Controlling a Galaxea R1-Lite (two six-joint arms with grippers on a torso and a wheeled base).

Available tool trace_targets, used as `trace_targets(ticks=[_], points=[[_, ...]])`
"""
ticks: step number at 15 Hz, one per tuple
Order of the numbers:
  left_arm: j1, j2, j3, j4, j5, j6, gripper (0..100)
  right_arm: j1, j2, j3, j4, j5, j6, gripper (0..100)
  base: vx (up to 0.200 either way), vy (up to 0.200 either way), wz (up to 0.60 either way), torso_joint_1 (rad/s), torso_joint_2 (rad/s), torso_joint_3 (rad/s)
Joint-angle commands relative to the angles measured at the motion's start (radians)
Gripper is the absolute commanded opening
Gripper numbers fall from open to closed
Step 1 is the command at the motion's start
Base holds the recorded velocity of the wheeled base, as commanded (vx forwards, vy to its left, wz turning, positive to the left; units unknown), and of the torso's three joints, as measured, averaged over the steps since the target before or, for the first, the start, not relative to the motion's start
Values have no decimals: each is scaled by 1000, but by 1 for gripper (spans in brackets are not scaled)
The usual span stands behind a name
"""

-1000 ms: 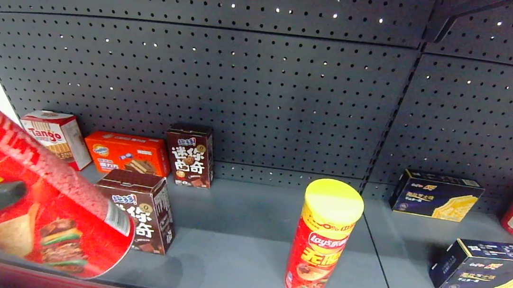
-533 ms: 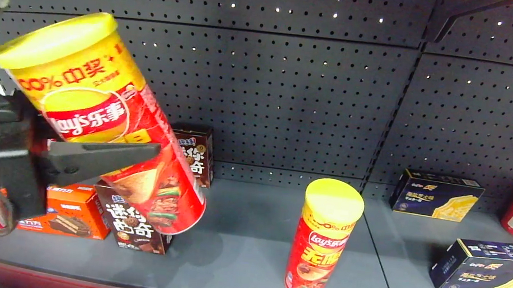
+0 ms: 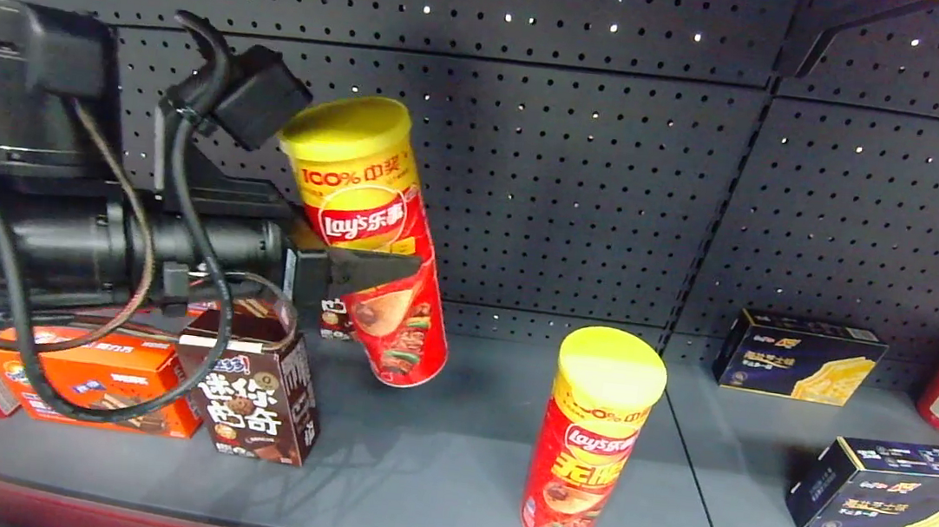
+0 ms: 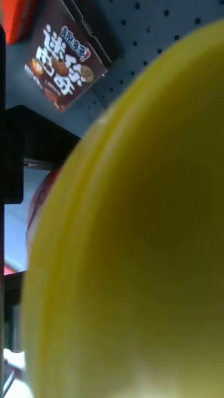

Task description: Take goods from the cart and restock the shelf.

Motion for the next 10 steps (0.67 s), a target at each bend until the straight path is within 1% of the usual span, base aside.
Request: trace_targets(ticks=[1,2,4,5,7,10], points=[[-24,117,-51,-1,13,27,0,0,5,1,-10,0,-2,100,0,0,0,0,0,0],[-29,145,-80,-1,12,27,0,0,5,3,-13,0,-2,100,0,0,0,0,0,0],[-57,195,-137,-1,6,27,0,0,5,18,-16,0,1,100,0,0,0,0,0,0],[-72,220,-168,-1,2,27,0,0,5,36,-42,0,0,100,0,0,0,0,0,0],[-87,241,-188,1,-17,27,0,0,5,82,-100,0,-2,100,0,0,0,0,0,0],[-90,257,-206,15,-21,27,0,0,5,95,-133,0,3,100,0,0,0,0,0,0]])
